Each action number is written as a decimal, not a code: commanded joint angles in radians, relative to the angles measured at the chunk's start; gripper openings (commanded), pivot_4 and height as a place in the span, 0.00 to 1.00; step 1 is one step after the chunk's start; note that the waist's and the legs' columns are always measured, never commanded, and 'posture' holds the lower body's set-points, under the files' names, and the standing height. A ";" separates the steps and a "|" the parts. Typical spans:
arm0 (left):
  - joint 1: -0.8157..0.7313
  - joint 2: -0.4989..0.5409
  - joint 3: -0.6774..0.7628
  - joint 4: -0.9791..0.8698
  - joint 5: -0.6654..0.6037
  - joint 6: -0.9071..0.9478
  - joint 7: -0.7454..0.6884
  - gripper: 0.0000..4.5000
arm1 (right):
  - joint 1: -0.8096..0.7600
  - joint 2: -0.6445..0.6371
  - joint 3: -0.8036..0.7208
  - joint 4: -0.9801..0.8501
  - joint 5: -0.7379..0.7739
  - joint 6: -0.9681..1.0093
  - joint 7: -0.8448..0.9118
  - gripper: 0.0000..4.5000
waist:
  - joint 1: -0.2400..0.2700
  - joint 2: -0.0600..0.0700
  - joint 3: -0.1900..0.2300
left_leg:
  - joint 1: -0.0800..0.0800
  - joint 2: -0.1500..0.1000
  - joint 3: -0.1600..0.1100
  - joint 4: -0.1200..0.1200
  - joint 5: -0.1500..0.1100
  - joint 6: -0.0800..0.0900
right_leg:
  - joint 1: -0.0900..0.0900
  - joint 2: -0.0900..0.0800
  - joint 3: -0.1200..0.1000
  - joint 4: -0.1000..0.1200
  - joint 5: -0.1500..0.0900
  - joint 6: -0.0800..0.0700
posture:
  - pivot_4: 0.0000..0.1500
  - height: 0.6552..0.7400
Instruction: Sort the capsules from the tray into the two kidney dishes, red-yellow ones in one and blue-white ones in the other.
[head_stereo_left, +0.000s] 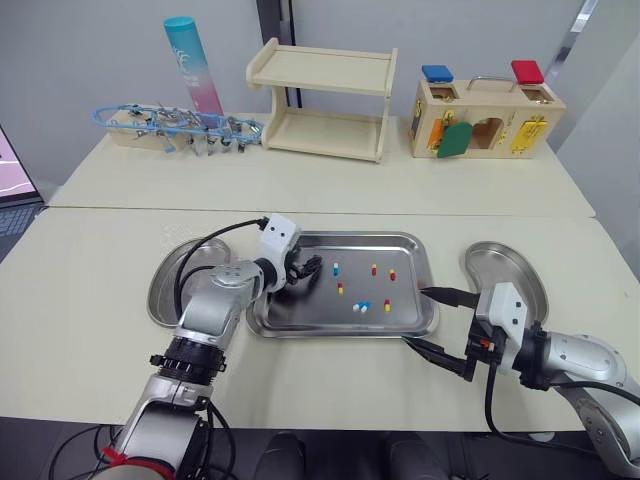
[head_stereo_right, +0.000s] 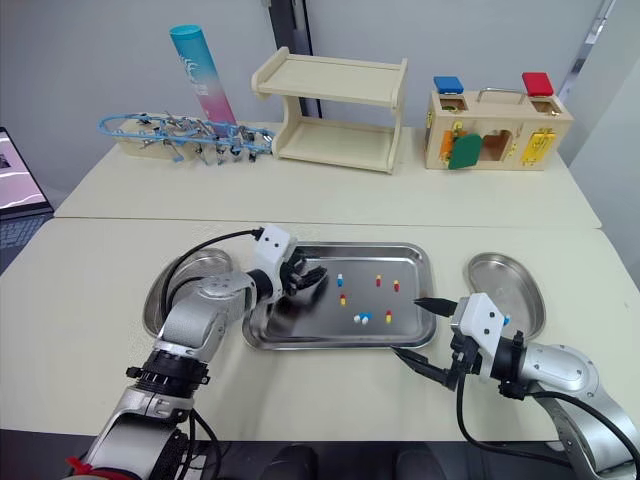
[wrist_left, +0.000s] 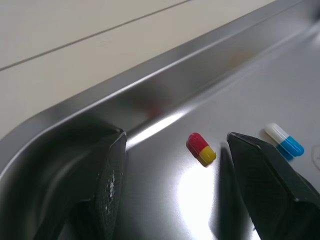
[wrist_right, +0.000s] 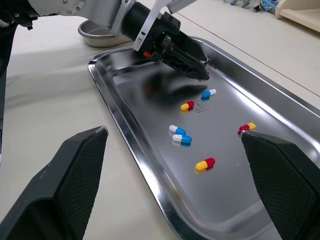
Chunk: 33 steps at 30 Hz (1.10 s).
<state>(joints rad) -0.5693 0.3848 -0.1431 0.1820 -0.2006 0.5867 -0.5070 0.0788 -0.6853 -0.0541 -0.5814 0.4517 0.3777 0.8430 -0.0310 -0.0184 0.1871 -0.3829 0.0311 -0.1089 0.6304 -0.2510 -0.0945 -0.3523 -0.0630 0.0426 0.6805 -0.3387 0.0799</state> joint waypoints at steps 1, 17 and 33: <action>-0.025 -0.008 -0.009 0.015 0.028 -0.013 -0.010 0.73 | -0.009 0.002 -0.002 -0.034 0.008 -0.001 -0.012 1.00 | 0.001 0.000 0.000 | 0.000 0.000 0.000 0.000 0.000 0.000 | 0.000 0.000 0.000 0.000 0.000 0.000 | 1.00 1.00; -0.012 -0.029 -0.014 0.027 0.068 -0.007 -0.059 0.00 | -0.018 -0.003 -0.006 -0.056 0.021 0.038 -0.032 1.00 | 0.001 0.000 0.000 | 0.000 0.000 0.000 0.000 0.000 0.000 | 0.000 0.000 0.000 0.000 0.000 0.000 | 1.00 1.00; 0.066 0.066 0.159 -0.331 -0.062 0.099 -0.094 0.00 | -0.036 -0.015 -0.006 -0.070 0.036 0.064 -0.026 1.00 | -0.002 0.000 0.000 | -0.001 0.000 0.000 0.000 0.000 0.000 | 0.000 0.000 0.000 0.000 0.000 0.000 | 1.00 1.00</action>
<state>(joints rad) -0.5082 0.4281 -0.0361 -0.0610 -0.2267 0.6610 -0.5867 0.0505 -0.6904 -0.0470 -0.6082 0.4645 0.4415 0.8077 -0.0327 -0.0185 0.1869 -0.3833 0.0311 -0.1091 0.6305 -0.2510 -0.0946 -0.3525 -0.0631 0.0428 0.6804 -0.3386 0.0802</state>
